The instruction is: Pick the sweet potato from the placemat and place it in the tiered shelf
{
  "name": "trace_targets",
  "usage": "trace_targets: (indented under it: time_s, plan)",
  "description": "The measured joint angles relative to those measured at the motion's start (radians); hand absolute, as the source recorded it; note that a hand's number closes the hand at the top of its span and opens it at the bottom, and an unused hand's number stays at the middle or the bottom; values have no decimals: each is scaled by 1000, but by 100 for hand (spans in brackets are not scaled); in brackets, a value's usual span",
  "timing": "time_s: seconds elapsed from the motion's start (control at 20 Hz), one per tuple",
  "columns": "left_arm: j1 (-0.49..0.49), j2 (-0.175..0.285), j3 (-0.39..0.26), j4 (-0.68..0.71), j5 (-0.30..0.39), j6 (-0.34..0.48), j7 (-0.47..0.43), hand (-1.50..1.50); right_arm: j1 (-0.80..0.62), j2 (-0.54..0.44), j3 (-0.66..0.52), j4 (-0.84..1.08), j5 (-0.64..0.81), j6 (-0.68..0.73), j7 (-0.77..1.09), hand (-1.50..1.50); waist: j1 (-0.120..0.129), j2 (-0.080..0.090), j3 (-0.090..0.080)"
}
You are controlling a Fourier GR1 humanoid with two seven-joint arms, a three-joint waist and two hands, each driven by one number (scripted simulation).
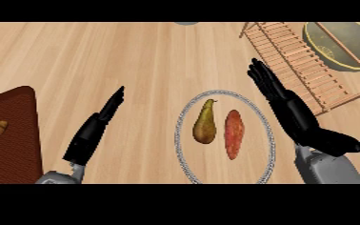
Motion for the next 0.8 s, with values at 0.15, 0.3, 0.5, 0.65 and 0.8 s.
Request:
trace_targets:
  time_s: [0.15,0.3,0.5,0.65,0.8]
  plan:
    - [-14,0,54,-18,37,5,20,0,-43,-13,-52,20,4,-31,41,150,6,3,21]
    - [-62,3,150,-24,88,40,69,0,-89,-40,-137,57,0,-81,77,150,8,6,31]
    - [-86,-8,209,-36,143,67,128,0,-70,-48,-245,156,-18,-189,182,-150,2,9,37]
    - [-118,-8,244,-27,165,77,170,0,-73,-18,-307,191,-130,-133,175,-150,2,9,40]
    - [-146,-1,273,-13,184,61,204,0,-49,-23,-322,157,-182,-54,166,-150,-1,7,41]
